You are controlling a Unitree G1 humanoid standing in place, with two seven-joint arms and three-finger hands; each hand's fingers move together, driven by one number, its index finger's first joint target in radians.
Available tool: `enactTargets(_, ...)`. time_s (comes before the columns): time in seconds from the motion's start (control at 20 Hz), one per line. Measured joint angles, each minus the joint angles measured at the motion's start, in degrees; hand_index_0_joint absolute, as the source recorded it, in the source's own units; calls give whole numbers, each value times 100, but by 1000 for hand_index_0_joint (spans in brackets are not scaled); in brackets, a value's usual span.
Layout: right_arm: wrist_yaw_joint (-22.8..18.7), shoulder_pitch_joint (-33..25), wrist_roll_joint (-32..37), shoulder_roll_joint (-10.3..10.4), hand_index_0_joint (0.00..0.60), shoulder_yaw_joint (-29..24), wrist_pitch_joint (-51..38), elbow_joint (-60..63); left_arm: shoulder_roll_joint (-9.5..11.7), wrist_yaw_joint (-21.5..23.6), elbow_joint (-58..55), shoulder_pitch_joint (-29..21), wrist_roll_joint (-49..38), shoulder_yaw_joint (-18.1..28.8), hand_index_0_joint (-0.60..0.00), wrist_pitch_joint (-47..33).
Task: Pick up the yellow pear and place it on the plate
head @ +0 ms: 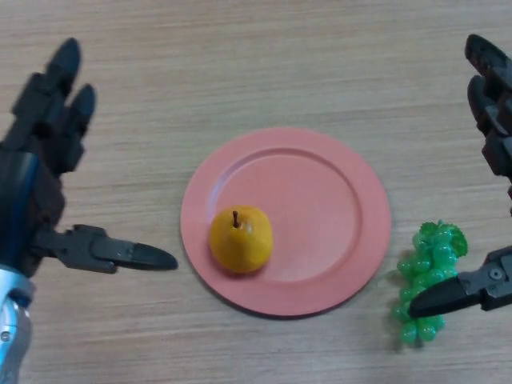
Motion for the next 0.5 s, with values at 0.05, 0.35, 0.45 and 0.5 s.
enactTargets(0.05,0,9,1,-3,0,28,6,45,-1,-1,2,-15,8,-61,0,2)
enactTargets(0.35,3,-166,108,-118,0,102,16,169,-3,7,73,-68,46,-74,0,1)
enactTargets(0.45,3,-179,107,-118,0,104,15,200,9,63,71,-161,47,-63,0,0)
enactTargets(0.5,3,-178,105,-118,0,105,14,277,12,67,69,-205,48,-42,0,-1)
